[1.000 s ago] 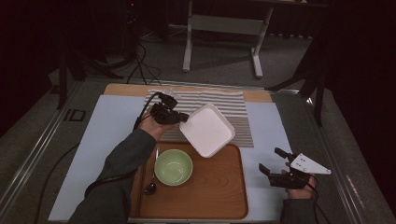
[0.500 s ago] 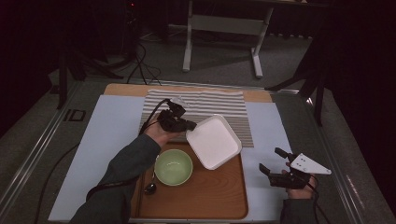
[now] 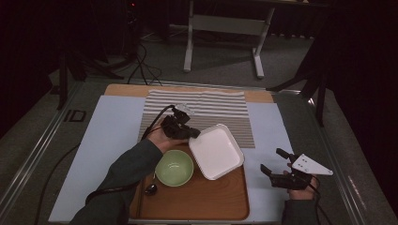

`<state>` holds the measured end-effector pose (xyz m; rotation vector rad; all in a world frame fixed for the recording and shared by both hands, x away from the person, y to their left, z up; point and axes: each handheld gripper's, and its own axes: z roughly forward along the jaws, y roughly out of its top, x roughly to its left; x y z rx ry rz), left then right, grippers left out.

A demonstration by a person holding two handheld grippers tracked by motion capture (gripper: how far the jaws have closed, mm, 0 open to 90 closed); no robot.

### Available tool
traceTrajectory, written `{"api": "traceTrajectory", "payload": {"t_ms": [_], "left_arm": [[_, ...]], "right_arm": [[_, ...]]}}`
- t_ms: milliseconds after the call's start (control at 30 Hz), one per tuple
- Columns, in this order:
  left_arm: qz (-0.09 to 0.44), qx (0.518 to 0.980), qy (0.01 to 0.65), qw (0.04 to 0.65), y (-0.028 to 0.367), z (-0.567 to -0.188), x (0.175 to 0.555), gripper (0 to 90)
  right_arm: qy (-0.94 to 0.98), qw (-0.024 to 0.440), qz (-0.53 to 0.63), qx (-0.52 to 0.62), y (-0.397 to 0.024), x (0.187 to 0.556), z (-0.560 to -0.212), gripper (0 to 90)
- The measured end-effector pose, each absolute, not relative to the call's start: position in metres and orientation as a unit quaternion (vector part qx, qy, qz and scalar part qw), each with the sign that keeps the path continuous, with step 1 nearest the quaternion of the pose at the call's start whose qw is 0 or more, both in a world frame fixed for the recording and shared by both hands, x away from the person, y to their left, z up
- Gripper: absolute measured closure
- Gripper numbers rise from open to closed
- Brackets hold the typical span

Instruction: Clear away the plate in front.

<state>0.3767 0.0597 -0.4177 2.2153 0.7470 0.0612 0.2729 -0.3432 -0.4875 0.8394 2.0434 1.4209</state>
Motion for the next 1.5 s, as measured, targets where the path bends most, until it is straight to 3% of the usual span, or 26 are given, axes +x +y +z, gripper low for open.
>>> {"api": "traceTrajectory", "payload": {"t_ms": [1500], "left_arm": [[-0.021,0.916,0.240,0.321,0.010,-0.461,0.370,88.7]], "right_arm": [[0.755,0.252,0.522,0.307,-0.341,0.273,-0.488,10.7]]}}
